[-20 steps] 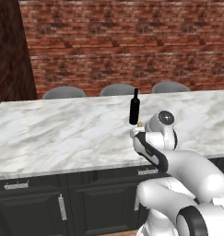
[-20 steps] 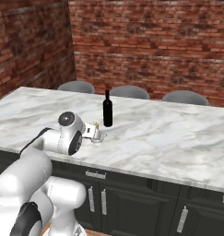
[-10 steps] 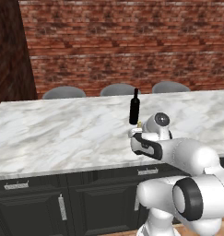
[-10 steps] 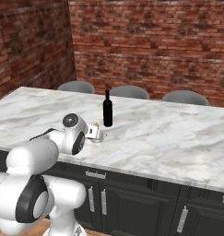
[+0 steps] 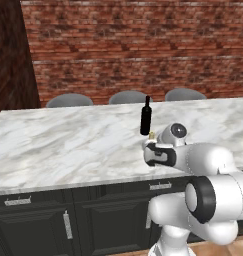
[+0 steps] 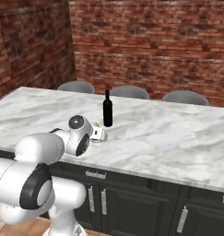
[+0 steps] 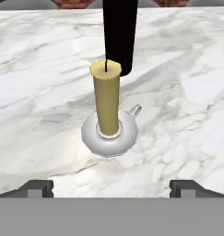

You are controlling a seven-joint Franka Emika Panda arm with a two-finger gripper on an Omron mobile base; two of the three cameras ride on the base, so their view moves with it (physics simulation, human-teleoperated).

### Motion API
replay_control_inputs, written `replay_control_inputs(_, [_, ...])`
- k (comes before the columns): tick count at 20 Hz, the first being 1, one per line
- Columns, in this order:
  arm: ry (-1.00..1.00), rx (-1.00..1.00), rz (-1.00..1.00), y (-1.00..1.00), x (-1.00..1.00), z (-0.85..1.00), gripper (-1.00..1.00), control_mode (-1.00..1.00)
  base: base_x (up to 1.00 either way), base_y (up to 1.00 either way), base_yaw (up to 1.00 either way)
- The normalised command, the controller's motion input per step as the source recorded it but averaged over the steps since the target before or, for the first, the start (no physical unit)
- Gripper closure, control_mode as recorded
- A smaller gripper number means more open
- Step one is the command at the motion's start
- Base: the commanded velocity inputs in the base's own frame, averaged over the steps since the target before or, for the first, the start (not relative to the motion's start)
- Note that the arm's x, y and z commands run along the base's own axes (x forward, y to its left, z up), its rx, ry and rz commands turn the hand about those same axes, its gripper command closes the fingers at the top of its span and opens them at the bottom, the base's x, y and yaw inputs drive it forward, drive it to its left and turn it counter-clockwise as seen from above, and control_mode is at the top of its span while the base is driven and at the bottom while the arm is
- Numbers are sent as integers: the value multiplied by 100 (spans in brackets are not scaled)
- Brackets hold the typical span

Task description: Pick the candle and candle from the dining table and place them in the open cabinet. Close the cabinet after placing the objects.

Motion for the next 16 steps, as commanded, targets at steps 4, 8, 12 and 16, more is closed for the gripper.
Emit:
replay_control_inputs(4, [0, 0, 0, -4, 21, 0, -100, -100, 0, 0, 0])
replay_control_inputs(8, [0, 0, 0, 0, 14, 0, -100, -100, 0, 0, 0])
replay_control_inputs(12, [0, 0, 0, 0, 9, -11, -100, -100, 0, 0, 0])
replay_control_inputs(16, [0, 0, 0, 0, 17, -20, -100, -100, 0, 0, 0])
